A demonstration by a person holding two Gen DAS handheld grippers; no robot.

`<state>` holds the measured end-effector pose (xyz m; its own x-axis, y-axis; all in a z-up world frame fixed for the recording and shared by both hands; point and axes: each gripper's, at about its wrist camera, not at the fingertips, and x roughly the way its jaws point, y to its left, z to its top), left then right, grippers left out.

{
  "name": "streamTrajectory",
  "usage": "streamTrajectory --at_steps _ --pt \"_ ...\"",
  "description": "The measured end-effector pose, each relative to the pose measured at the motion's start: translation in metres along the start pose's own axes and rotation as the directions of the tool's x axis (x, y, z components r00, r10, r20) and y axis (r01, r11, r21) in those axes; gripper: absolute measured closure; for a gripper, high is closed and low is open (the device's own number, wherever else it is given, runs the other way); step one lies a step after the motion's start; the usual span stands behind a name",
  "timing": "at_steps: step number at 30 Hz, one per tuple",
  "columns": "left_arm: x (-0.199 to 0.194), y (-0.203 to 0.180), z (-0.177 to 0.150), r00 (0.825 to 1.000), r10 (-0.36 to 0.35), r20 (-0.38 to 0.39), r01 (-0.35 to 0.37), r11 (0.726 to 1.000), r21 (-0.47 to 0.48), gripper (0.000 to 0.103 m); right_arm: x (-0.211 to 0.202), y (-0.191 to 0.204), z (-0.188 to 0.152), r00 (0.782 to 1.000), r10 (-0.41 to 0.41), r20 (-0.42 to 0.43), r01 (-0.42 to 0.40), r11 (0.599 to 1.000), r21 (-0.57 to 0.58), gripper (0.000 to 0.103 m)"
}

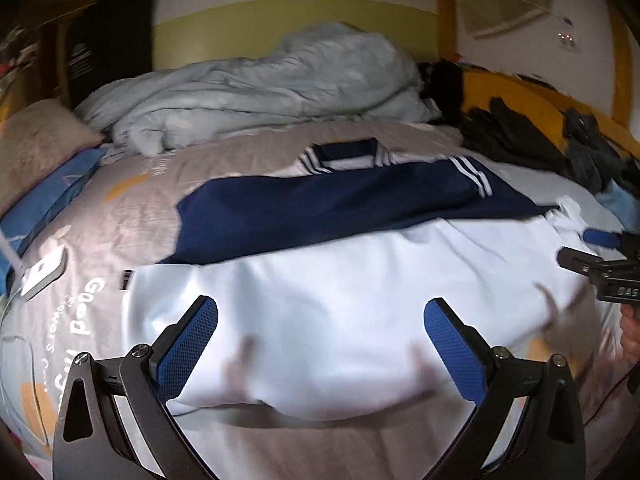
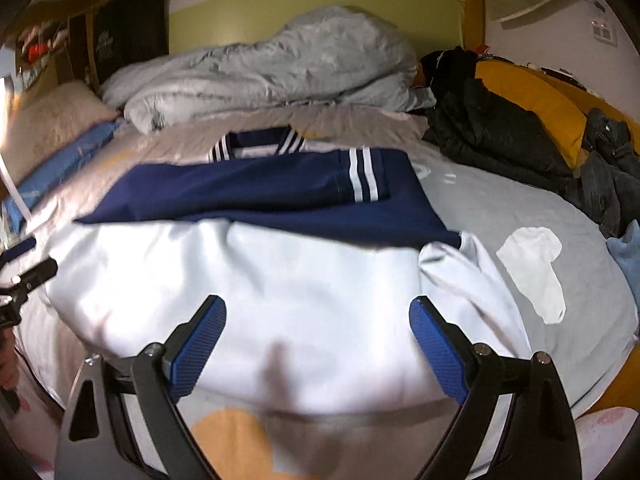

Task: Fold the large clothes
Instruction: 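Grasp the white hem with both tools and fold it up over the navy sleeves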

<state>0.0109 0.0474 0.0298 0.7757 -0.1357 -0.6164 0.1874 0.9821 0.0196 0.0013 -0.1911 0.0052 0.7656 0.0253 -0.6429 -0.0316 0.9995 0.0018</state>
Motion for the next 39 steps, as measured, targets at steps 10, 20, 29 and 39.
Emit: streamTrajectory --at_steps 10,20,29,39 --pt "0.027 -0.045 -0.028 0.984 -0.067 -0.163 0.094 0.983 0.16 0.001 0.015 0.036 -0.04 0.993 -0.044 -0.111 0.018 0.974 -0.227 0.011" --pt "0.057 -0.059 -0.044 0.967 0.055 -0.248 0.011 0.966 0.257 0.001 0.037 0.06 -0.054 0.98 -0.161 -0.116 0.099 0.905 -0.415 0.011" --pt "0.065 -0.038 -0.042 0.954 0.206 -0.217 -0.151 0.958 0.244 0.0 0.047 0.018 -0.038 0.957 -0.266 -0.116 0.22 0.926 -0.306 0.008" --pt "0.064 0.004 -0.048 0.914 0.319 -0.251 -0.286 0.945 0.159 0.0 0.032 -0.003 -0.02 0.902 -0.431 0.028 0.425 0.874 -0.235 0.018"
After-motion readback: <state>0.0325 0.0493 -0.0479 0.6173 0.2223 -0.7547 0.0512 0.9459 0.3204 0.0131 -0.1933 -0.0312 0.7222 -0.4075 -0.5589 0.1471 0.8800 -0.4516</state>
